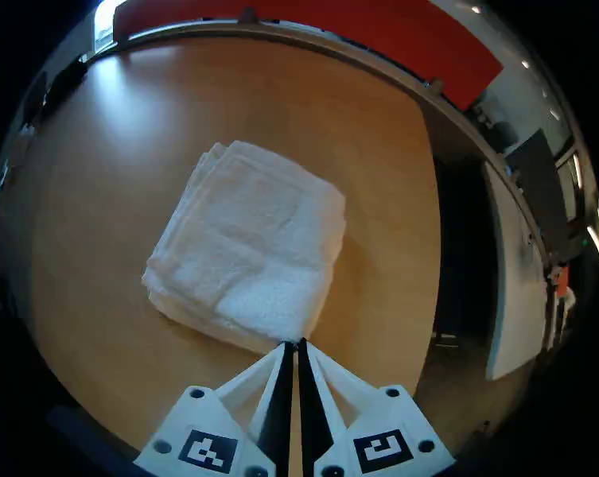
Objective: Fold towel
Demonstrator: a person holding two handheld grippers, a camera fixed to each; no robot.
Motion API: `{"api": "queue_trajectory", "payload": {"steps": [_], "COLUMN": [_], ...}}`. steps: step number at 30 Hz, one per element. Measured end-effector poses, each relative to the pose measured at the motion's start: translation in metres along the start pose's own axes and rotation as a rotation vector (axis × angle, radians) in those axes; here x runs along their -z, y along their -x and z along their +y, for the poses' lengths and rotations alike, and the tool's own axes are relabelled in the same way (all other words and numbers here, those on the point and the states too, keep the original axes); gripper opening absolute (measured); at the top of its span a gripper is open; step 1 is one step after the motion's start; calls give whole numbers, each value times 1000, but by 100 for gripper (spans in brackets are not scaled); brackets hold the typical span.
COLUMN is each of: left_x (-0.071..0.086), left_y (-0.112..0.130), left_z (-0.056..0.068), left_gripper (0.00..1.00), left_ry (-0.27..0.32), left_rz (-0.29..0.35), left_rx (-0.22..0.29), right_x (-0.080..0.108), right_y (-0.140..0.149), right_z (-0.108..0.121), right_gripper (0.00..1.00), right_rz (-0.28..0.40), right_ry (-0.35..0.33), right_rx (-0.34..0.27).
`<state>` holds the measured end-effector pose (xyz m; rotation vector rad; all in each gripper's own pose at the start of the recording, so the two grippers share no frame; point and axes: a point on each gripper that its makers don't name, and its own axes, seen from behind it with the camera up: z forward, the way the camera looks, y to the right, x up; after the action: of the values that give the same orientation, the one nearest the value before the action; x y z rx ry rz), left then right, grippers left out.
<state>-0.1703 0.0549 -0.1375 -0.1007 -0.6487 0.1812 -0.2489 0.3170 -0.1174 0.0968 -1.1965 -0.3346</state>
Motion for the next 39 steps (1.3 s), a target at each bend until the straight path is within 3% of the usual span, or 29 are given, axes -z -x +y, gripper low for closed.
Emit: {"api": "queue_trajectory", "payload": {"steps": [11, 15, 19, 25, 39], "left_x": [-1, -1, -1, -1, 1], "left_y": [-3, -4, -4, -4, -1], "left_z": [0, 0, 0, -1, -2], "left_gripper": [98, 99, 99, 98, 98], "left_ry": [2, 3, 3, 5, 3], "left_rz": [1, 2, 4, 5, 6], "left_rx": [-7, -8, -7, -7, -2], "right_x": [-4, -2, 0, 2, 6], "right_y": [-1, -1, -1, -3, -31], "right_z": [1, 0, -1, -6, -26], "right_gripper": [13, 32, 61, 89, 90], "right_rz": [0, 6, 13, 27, 92], "right_ry": [19, 19, 20, 15, -24], "right_rx": [-5, -4, 2, 13, -9]}}
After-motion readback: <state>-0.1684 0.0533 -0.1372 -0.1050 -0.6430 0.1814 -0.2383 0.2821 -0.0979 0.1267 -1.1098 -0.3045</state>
